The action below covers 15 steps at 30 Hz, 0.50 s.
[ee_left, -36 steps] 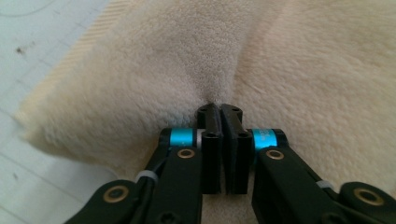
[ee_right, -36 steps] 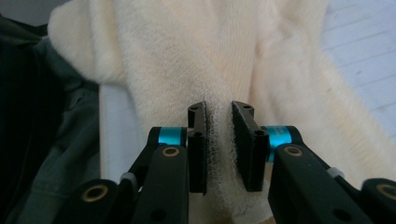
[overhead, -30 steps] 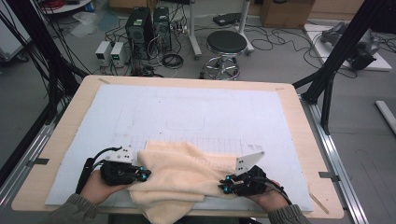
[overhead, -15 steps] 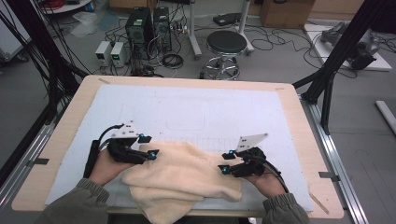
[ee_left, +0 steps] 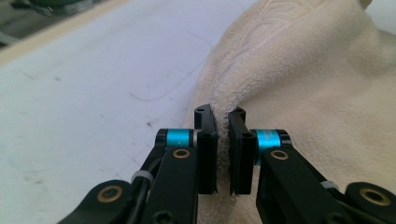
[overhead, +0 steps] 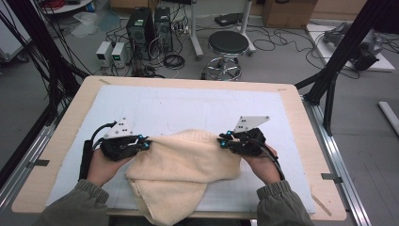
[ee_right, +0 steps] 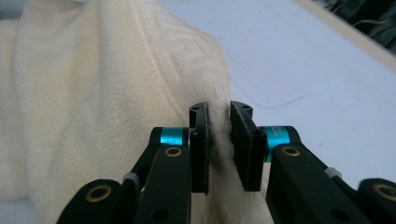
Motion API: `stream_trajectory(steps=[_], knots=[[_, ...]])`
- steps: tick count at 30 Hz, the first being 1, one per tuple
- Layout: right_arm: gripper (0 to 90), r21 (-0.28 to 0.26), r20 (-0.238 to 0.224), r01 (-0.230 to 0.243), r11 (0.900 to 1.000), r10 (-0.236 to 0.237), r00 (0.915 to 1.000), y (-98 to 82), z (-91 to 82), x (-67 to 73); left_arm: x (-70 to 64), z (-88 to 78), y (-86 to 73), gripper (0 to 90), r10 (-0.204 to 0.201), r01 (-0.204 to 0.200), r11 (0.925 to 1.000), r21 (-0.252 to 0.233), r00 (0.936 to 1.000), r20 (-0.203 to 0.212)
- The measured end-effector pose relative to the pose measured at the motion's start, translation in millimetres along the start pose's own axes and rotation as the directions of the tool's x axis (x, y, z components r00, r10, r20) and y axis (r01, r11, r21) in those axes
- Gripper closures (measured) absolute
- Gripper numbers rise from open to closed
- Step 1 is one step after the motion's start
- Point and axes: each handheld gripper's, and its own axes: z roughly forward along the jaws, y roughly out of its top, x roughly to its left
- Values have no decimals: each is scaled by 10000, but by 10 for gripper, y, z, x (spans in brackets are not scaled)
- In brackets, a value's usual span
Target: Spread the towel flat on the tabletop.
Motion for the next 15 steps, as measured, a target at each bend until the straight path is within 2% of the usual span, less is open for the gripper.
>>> stream_trajectory(steps=[2, 3, 5, 6, 7, 9, 11, 14, 15], knots=[[738, 461, 51, 151, 9988, -153, 9999, -21, 76, 42, -67, 11, -77, 834, 174, -182, 9990, 417, 9997, 181], [732, 640, -7, 150, 9978, -150, 9999, -53, 114, 54, -119, 39, -163, 834, 234, -272, 9966, 777, 9985, 487], [725, 1146, -514, -16, 9934, 75, 9987, -199, 223, 113, -202, 100, -328, 830, 26, -186, 9914, 1294, 9924, 1232], [721, 1370, -846, -118, 9905, 236, 9961, -268, 261, 153, -248, 124, -407, 826, -35, -182, 9897, 1422, 9885, 1510], [715, 1479, -1069, -29, 9890, 189, 9941, -334, 291, 197, -285, 135, -466, 815, -101, -148, 9898, 1418, 9848, 1735], [677, 1516, -1342, 4, 9884, 201, 9907, -428, 295, 275, -297, 114, -489, 773, -276, 28, 9924, 1228, 9793, 2007], [640, 1260, -1541, -91, 9920, 287, 9876, -457, 237, 276, -265, 85, -440, 701, -565, 297, 9925, 1187, 9717, 2293], [589, 794, -1651, -389, 9961, 516, 9849, -447, 108, 221, -241, 65, -378, 649, -552, 189, 9895, 1434, 9658, 2535], [576, 749, -1553, -378, 9965, 491, 9866, -448, 71, 202, -232, 68, -373, 637, -551, 160, 9887, 1493, 9636, 2617]])
